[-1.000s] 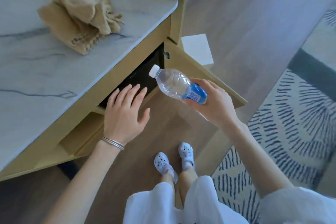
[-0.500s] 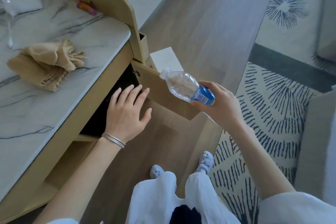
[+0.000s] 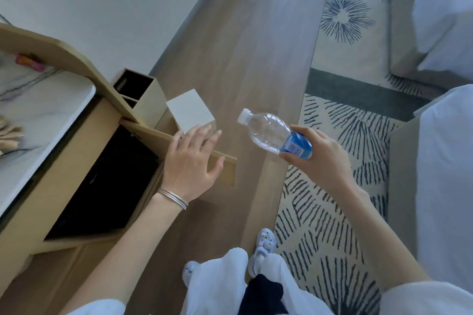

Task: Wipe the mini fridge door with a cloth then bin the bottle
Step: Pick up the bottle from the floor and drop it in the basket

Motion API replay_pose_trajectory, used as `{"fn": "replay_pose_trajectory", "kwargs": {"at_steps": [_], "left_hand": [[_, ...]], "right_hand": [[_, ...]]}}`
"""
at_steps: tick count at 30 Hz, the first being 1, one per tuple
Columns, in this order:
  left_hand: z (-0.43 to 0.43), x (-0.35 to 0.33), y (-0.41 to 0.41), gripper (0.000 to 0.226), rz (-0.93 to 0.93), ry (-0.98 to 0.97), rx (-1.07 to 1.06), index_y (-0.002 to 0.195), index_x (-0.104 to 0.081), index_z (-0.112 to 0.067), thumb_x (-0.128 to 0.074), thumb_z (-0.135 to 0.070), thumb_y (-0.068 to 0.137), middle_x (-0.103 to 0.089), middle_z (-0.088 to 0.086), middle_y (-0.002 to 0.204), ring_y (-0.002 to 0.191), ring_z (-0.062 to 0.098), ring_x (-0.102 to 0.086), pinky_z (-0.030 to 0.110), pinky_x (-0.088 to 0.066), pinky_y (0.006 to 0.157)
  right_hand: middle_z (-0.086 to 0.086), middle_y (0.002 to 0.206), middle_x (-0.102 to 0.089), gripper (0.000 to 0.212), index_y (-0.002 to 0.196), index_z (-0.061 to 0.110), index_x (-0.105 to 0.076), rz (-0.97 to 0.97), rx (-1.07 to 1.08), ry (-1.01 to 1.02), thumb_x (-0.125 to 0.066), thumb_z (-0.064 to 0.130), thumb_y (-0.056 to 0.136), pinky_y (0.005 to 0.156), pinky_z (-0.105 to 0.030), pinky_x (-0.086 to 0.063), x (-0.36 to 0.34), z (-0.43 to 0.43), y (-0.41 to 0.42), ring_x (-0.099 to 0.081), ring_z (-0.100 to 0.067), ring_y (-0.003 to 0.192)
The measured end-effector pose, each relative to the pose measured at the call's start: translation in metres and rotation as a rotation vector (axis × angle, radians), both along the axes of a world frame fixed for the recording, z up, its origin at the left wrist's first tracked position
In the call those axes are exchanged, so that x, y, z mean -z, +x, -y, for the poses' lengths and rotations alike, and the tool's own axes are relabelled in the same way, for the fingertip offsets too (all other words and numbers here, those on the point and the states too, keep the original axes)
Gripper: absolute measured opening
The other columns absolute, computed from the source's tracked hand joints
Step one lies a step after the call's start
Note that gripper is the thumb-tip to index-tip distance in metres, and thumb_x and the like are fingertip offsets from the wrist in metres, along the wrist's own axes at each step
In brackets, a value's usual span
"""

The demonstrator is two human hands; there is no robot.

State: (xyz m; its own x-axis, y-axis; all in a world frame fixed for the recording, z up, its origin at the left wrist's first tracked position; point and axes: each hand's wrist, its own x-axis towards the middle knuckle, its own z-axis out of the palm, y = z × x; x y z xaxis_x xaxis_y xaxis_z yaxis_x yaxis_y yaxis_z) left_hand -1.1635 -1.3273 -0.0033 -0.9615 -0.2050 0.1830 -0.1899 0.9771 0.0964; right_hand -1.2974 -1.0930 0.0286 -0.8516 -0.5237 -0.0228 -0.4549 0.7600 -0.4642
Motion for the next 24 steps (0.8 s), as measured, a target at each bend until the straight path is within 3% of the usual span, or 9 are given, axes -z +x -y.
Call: {"fn": "replay_pose_trajectory", "kwargs": {"at_steps": [10, 24], "left_hand": [[-0.072, -0.013, -0.121, 0.053, -0.061, -0.016, 0.012, 0.129, -0.061, -0.016, -0.043, -0.044, 0.087, -0.061, 0.008, 0.130, 0.123, 0.028, -0.054, 0.047, -0.035, 0.105], [-0.081, -0.012, -0.243, 0.055, -0.002, -0.022, 0.051, 0.129, -0.060, -0.016, -0.041, -0.046, 0.087, -0.061, 0.007, 0.130, 0.123, 0.027, -0.054, 0.048, -0.037, 0.105]], "right_hand": [[0.008, 0.113, -0.064, 0.059, 0.126, 0.031, -0.051, -0.040, 0.034, -0.033, -0.068, 0.053, 0.075, 0.073, -0.036, -0.054, -0.014, -0.080, -0.110, -0.062, -0.014, 0.092], [0.010, 0.118, -0.062, 0.059, 0.127, 0.030, -0.050, -0.017, 0.062, 0.009, -0.067, 0.054, 0.076, 0.075, -0.033, -0.053, -0.006, -0.093, -0.221, -0.061, -0.015, 0.096]]}}
